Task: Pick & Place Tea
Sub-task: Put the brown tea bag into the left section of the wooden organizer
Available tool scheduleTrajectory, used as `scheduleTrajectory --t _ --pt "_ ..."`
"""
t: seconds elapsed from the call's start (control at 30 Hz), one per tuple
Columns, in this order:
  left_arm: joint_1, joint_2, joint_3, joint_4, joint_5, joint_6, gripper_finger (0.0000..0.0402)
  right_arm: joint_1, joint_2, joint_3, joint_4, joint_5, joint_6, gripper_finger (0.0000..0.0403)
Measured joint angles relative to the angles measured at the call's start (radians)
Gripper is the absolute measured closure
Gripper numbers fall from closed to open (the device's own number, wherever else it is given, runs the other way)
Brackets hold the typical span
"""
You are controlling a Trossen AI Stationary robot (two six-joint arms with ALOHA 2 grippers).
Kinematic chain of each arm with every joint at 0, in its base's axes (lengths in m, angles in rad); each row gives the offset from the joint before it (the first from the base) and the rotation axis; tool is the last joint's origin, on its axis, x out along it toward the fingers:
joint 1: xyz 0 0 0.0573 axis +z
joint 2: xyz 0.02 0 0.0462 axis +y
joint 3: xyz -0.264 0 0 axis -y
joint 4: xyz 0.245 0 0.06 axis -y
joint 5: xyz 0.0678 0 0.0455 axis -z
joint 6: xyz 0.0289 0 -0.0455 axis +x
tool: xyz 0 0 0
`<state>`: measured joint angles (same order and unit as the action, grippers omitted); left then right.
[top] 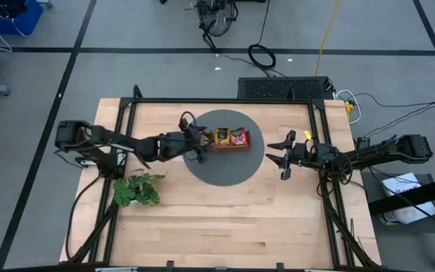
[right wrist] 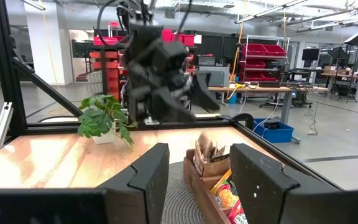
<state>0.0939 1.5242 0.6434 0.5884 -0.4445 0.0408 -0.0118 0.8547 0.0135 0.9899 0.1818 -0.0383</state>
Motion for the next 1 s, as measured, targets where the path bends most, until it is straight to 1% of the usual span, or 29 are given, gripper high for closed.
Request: scheduleTrajectory --t 0.07,0.13,0.33,0.47,0.67,0.73,0.8,0.97,1.0 --pt "-0.011 -0.043 0.0 -0.023 -0.01 0.004 0.0108 0.0 0.0 0.0 0.0 0.0 0.0 0.0248" --pt "-0.019 -0.071 0.0 -0.054 0.004 -0.016 0.0111 0.0 0.0 0.0 0.0 0.0 0.0 0.0248" --pt "-0.03 -0.096 0.0 -0.228 0.123 -0.165 0.0129 0.0 0.0 0.0 0.0 0.0 0.0 0.0248" --pt "-0.037 -0.043 0.0 -0.274 0.13 -0.28 0.0149 0.0 0.0 0.0 0.0 0.0 0.0 0.0248" --pt "-0.063 0.091 0.0 -0.192 0.196 -0.259 0.0186 0.0 0.0 0.0 -0.001 0.0 0.0 0.0248" --pt "-0.067 0.12 0.0 -0.173 0.198 -0.247 0.0211 0.0 0.0 0.0 0.0 0.0 0.0 0.0248" --pt "-0.07 0.137 0.0 -0.153 0.175 -0.23 0.0248 0.0 0.0 0.0 -0.001 0.0 0.0 0.0248" --pt "-0.067 0.13 0.0 -0.139 0.07 -0.167 0.0373 0.0 0.0 0.0 0.0 0.0 0.0 0.0248" --pt "-0.064 0.129 0.0 -0.128 0.052 -0.156 0.0387 0.0 0.0 0.0 0.0 0.0 0.0 0.0248"
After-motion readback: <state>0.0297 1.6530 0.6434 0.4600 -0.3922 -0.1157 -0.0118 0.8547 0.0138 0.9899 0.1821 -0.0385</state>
